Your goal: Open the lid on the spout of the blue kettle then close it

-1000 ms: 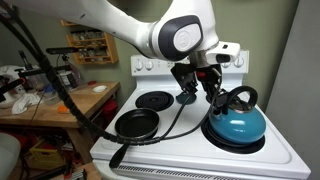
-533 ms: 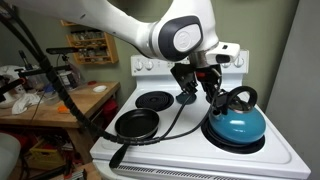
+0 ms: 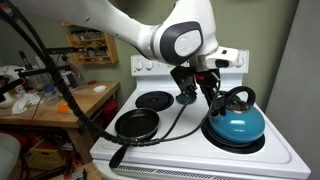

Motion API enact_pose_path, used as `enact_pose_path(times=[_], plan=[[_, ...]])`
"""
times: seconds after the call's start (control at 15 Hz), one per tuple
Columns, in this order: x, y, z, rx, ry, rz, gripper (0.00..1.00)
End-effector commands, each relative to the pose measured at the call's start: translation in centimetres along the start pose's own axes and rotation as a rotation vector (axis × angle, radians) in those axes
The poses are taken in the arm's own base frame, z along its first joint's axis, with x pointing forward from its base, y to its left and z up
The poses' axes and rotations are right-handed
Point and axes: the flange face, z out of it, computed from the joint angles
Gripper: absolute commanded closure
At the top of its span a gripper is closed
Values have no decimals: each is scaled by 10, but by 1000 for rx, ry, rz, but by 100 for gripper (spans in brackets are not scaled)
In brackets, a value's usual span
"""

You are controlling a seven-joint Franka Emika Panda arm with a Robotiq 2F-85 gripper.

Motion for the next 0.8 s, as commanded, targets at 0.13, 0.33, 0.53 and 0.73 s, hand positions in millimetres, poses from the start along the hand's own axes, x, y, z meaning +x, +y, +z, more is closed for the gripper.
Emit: enact_pose_path(times=[0.13, 0.33, 0.53, 0.73], plan=[[-1, -3, 0, 22, -22, -8, 83], [-4, -5, 7, 20, -35, -13, 82], [-6, -7, 11, 11, -44, -14, 33], [-9, -10, 1, 1, -29, -10, 19]])
